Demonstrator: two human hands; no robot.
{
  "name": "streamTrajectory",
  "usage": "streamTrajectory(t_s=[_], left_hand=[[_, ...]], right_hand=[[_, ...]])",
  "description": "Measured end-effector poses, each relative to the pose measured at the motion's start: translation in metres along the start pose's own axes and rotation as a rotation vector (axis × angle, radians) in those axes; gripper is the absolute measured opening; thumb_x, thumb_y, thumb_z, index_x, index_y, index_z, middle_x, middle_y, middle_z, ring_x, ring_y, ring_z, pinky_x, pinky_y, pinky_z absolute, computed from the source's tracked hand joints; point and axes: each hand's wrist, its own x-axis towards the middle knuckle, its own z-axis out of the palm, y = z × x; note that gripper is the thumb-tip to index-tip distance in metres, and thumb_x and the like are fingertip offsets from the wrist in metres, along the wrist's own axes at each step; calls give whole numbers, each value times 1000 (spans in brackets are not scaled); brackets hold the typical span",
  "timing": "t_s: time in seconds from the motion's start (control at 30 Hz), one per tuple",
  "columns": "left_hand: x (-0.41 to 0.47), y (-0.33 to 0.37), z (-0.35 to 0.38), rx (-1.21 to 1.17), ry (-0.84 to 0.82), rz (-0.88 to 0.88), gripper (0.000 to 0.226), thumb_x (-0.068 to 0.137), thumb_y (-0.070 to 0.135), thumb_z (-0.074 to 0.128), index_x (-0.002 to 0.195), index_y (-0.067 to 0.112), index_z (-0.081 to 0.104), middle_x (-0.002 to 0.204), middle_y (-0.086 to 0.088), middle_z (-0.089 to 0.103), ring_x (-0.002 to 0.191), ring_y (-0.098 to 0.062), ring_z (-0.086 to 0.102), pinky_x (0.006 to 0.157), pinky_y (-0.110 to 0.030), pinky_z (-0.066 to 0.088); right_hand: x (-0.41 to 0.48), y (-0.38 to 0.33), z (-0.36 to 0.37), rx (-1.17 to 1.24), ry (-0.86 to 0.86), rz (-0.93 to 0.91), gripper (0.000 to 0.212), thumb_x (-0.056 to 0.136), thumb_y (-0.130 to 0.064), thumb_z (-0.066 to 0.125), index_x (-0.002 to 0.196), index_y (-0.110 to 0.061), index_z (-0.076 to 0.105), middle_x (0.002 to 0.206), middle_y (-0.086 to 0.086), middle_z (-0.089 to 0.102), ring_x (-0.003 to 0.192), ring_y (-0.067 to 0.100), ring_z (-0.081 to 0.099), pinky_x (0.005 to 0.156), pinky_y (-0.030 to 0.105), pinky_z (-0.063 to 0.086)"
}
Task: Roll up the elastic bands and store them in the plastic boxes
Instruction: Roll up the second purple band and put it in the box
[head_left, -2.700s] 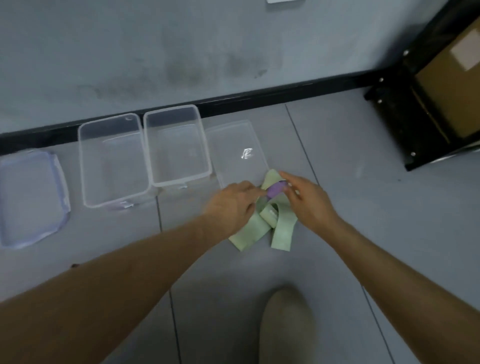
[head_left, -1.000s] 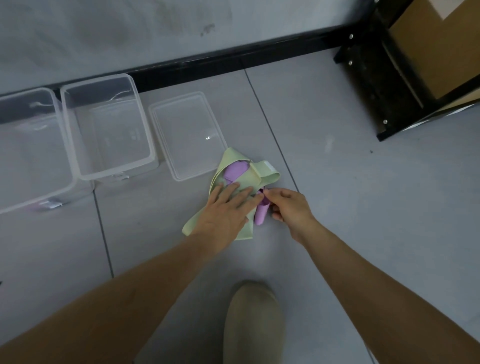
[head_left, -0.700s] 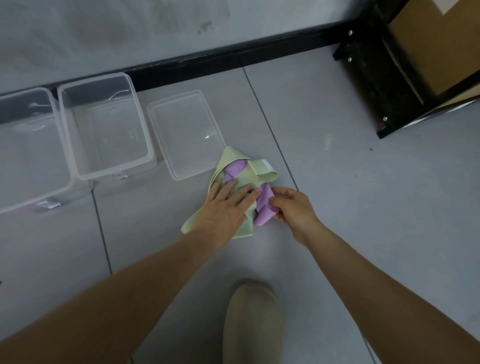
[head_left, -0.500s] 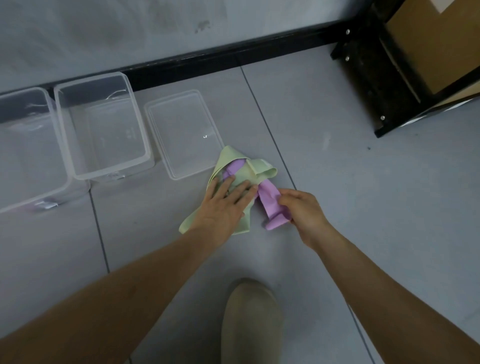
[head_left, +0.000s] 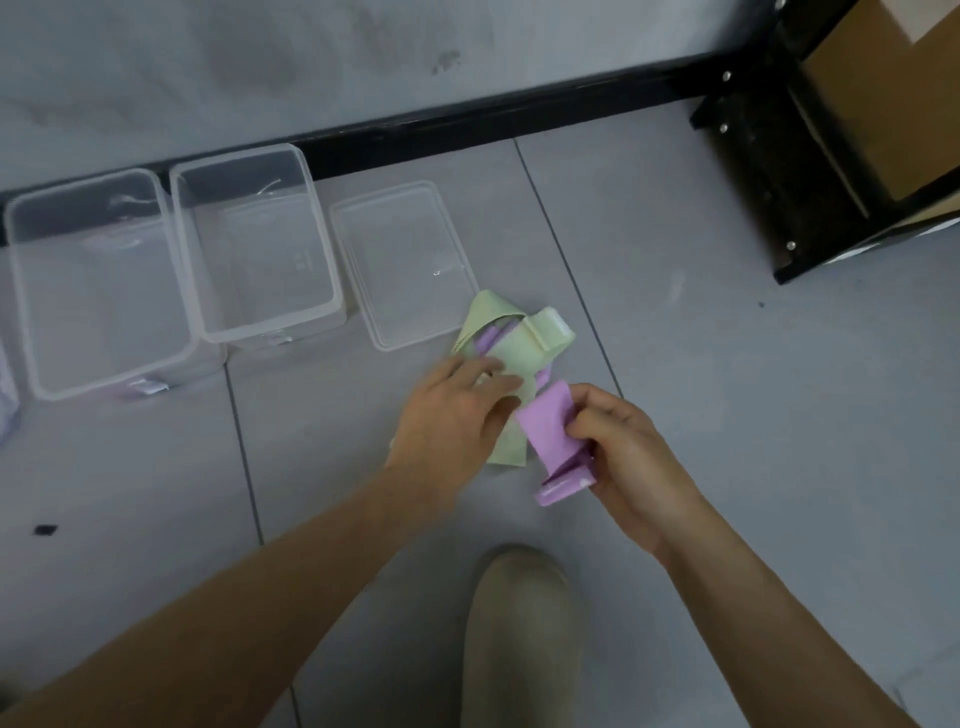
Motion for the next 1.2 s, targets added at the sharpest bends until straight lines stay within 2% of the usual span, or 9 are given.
streamTrajectory(t_s=[0.07, 0.17, 0.27, 0.4, 0.67, 0.73, 0.83, 1.03, 1.2], left_hand=[[-20, 5, -26, -339, 0, -434, 35, 98, 40, 43, 93, 17, 69, 81, -1, 68, 81, -28, 64, 73, -33, 49], [-42, -7, -66, -1257, -119, -1160, 53, 98, 57, 35, 108, 17, 67, 95, -13, 74, 87, -30, 70, 79, -38, 55], [-65, -47, -97, -1598, -16, -1133, 30, 100, 35, 47, 116, 16, 64, 101, -8, 73, 86, -22, 72, 72, -33, 57], [-96, -103, -111, -1528, 183, -1181, 35, 92, 1, 57, 123, 17, 58, 98, -5, 72, 79, -17, 71, 69, -28, 59], [-119, -160, -109, -1051, 374, -1193, 27, 87, -12, 55, 100, 10, 64, 83, -8, 64, 72, -21, 59, 62, -30, 54], [-114, -175, -105, -954, 369, -1169, 30, 85, -13, 55, 86, 15, 66, 73, -4, 60, 69, -22, 54, 63, -33, 48], [-99, -188, -99, -857, 358, -1108, 33, 85, -13, 54, 78, 17, 66, 74, -1, 60, 77, -23, 56, 74, -38, 50], [-120, -187, -96, -255, 285, -718, 34, 84, 4, 57, 111, 20, 66, 109, 2, 58, 78, -12, 57, 78, -26, 48], [-163, -186, -83, -17, 149, -494, 33, 91, 22, 48, 117, 18, 67, 113, -6, 61, 90, -28, 61, 81, -32, 50]], right_hand=[[0, 1, 27, -28, -78, 9, 28, 73, -13, 51, 89, -18, 73, 85, 1, 66, 75, 13, 57, 65, 28, 43], [3, 8, 70, -53, -159, -2, 29, 76, -13, 52, 90, -23, 76, 89, -2, 67, 83, 11, 56, 72, 29, 41], [6, 26, 109, -168, -264, 6, 26, 85, -2, 52, 86, -19, 73, 82, -4, 65, 79, 8, 54, 69, 27, 38], [9, 61, 149, -352, -393, 27, 20, 84, -4, 54, 95, -9, 71, 82, -3, 64, 78, 7, 54, 66, 20, 42], [24, 115, 197, -481, -450, 295, 13, 90, -19, 71, 100, -11, 69, 81, 6, 69, 72, 19, 62, 62, 27, 50], [27, 128, 203, -651, -438, 199, 5, 89, -14, 71, 93, -15, 69, 72, -1, 65, 63, 11, 57, 58, 23, 48], [33, 136, 204, -905, -330, 27, 14, 87, -17, 68, 84, -31, 66, 72, -16, 63, 67, 1, 58, 75, 29, 52], [40, 125, 210, -1053, -188, -308, 6, 89, -22, 64, 94, -23, 67, 85, -8, 65, 74, 8, 54, 74, 30, 46], [54, 117, 230, -1139, -203, -469, 28, 90, -25, 56, 116, -18, 63, 115, 2, 61, 98, 23, 62, 86, 39, 51]])
